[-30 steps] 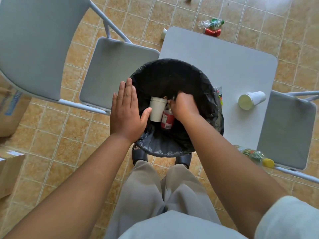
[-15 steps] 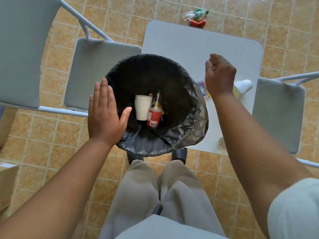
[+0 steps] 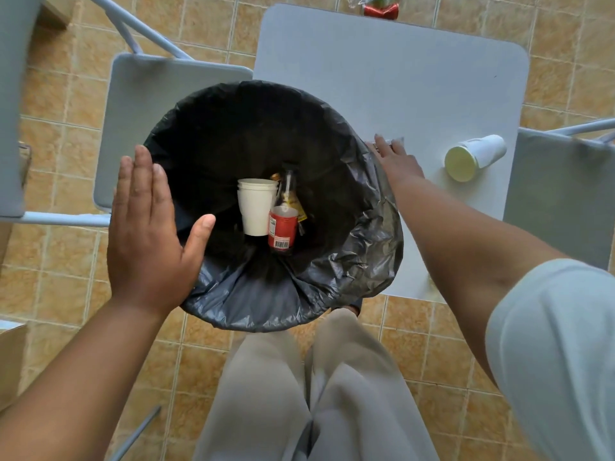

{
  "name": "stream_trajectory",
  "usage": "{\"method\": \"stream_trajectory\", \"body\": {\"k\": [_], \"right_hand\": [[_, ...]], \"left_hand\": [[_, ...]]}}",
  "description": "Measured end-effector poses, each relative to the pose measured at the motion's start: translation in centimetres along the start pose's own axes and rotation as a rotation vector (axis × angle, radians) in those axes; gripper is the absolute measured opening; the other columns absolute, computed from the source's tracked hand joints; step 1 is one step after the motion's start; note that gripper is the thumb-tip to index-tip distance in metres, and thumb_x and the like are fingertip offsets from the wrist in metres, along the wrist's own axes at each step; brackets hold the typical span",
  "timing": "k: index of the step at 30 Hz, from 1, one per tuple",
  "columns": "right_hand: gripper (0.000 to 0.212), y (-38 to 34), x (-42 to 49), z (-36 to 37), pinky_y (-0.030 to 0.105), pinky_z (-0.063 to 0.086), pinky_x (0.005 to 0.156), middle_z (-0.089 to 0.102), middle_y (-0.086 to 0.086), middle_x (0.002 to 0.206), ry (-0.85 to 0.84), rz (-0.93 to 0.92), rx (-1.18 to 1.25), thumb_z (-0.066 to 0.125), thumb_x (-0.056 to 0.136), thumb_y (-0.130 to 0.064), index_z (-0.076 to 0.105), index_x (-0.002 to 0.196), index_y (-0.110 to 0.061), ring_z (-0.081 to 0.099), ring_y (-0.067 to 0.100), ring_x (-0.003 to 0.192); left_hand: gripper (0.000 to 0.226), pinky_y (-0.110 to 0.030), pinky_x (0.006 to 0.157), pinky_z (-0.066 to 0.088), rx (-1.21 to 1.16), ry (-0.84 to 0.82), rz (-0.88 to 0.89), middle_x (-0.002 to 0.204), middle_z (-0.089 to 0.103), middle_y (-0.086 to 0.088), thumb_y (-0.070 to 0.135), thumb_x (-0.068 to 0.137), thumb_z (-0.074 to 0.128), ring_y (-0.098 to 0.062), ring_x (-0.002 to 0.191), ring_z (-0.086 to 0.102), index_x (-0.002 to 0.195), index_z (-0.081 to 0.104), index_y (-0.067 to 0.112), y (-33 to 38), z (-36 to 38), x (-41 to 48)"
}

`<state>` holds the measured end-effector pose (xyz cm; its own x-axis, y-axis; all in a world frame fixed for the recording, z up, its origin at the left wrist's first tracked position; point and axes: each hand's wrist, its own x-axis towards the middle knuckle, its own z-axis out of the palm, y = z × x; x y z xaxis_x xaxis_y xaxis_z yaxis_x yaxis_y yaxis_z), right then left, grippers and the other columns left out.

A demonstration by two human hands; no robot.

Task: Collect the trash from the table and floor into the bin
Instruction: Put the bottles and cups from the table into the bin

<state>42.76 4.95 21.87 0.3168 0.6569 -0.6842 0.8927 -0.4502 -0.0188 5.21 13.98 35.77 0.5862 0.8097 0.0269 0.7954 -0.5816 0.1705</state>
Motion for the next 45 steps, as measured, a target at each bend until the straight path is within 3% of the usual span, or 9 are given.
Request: {"method": "stream_trajectory", "body": {"k": [3, 9, 16, 21, 26, 29, 32, 40, 45], "right_hand": [[0.09, 0.2, 0.3, 0.3, 0.049, 0.037, 0.106, 0.017, 0.008, 0.164, 0.039, 0.053, -0.107, 0.066, 0.084, -0.001, 0.017, 0.157, -0.017, 0.032, 0.045, 0.136], [0.04, 0.4, -1.0, 0.4, 0.049, 0.037, 0.094, 0.057, 0.023, 0.122, 0.269, 0.106, -0.117, 0.049, 0.085, -0.009, 0.05, 0.124, -0.002, 0.046, 0.045, 0.118], [0.067, -0.7, -7.4, -5.3, 0.046, 0.044, 0.093, 0.056, 0.019, 0.124, 0.618, 0.196, 0.415, 0.065, 0.081, -0.045, 0.051, 0.136, -0.01, 0.055, 0.04, 0.111], [0.07, -4.1, -16.0, -10.2, 0.021, 0.053, 0.086, 0.062, 0.013, 0.121, 1.038, 0.014, 0.8, 0.073, 0.083, -0.047, 0.054, 0.138, -0.008, 0.063, 0.019, 0.105], [0.073, -11.3, -20.2, -8.7, 0.027, 0.053, 0.091, 0.062, 0.014, 0.12, 0.858, -0.238, 0.76, 0.077, 0.083, -0.042, 0.052, 0.139, -0.003, 0.063, 0.023, 0.107], [0.087, -13.5, -19.9, -5.8, 0.035, 0.048, 0.104, 0.051, 0.012, 0.14, 0.543, -0.15, 0.597, 0.071, 0.087, -0.05, 0.035, 0.152, -0.006, 0.053, 0.025, 0.124], [0.094, -13.7, -19.4, -4.1, 0.043, 0.037, 0.115, 0.035, 0.015, 0.158, 0.455, -0.058, 0.474, 0.067, 0.087, -0.055, 0.025, 0.157, -0.008, 0.038, 0.032, 0.14], [0.056, -9.1, -23.8, -4.5, 0.028, 0.041, 0.11, 0.06, 0.016, 0.137, 0.828, -0.096, 0.582, 0.07, 0.092, -0.026, 0.055, 0.139, 0.0, 0.055, 0.027, 0.129], [0.034, -2.3, -27.2, -2.1, 0.029, 0.046, 0.097, 0.067, 0.017, 0.117, 1.112, 0.123, 0.635, 0.063, 0.094, -0.013, 0.065, 0.125, 0.0, 0.062, 0.032, 0.108]], "left_hand": [[0.079, -0.044, 0.125, 0.009, -0.006, -0.003, -0.013, 0.166, 0.009, -0.017, 0.052, 0.1, 0.037, -0.03, 0.155, 0.004, 0.155, 0.02, -0.003, 0.1, -0.1, 0.0], [0.079, -0.043, 0.125, 0.009, -0.005, 0.003, -0.012, 0.166, 0.009, -0.018, 0.052, 0.1, 0.037, -0.03, 0.155, 0.004, 0.155, 0.019, -0.002, 0.2, -0.3, 0.0], [0.08, -0.042, 0.125, 0.009, 0.009, -0.021, -0.03, 0.166, 0.008, -0.018, 0.051, 0.1, 0.039, -0.031, 0.154, 0.004, 0.155, 0.018, -0.003, 0.2, -0.7, 0.0], [0.082, -0.043, 0.125, 0.012, 0.007, -0.059, -0.038, 0.166, 0.009, -0.019, 0.053, 0.099, 0.04, -0.032, 0.154, 0.006, 0.155, 0.018, -0.003, 0.9, -1.3, 0.2], [0.087, -0.045, 0.125, 0.012, 0.037, -0.122, -0.031, 0.166, 0.004, -0.019, 0.058, 0.098, 0.035, -0.032, 0.154, 0.002, 0.156, 0.014, -0.003, 1.8, -1.6, 0.3], [0.086, -0.044, 0.125, 0.012, 0.042, -0.144, -0.028, 0.167, 0.002, -0.019, 0.056, 0.099, 0.036, -0.032, 0.154, 0.0, 0.156, 0.013, -0.003, 2.9, -1.7, 0.2], [0.084, -0.044, 0.125, 0.012, 0.055, -0.138, -0.012, 0.167, 0.001, -0.017, 0.057, 0.099, 0.032, -0.03, 0.155, -0.001, 0.156, 0.012, -0.002, 4.1, -1.7, 0.4], [0.084, -0.044, 0.125, 0.009, 0.071, -0.197, -0.018, 0.167, -0.001, -0.016, 0.059, 0.1, 0.029, -0.029, 0.155, -0.004, 0.157, 0.01, 0.0, 7.4, -1.2, 0.3], [0.084, -0.044, 0.125, 0.009, 0.052, -0.209, 0.031, 0.167, 0.0, -0.016, 0.059, 0.099, 0.027, -0.029, 0.155, -0.003, 0.157, 0.011, 0.0, 10.8, -0.8, 0.5]]}}
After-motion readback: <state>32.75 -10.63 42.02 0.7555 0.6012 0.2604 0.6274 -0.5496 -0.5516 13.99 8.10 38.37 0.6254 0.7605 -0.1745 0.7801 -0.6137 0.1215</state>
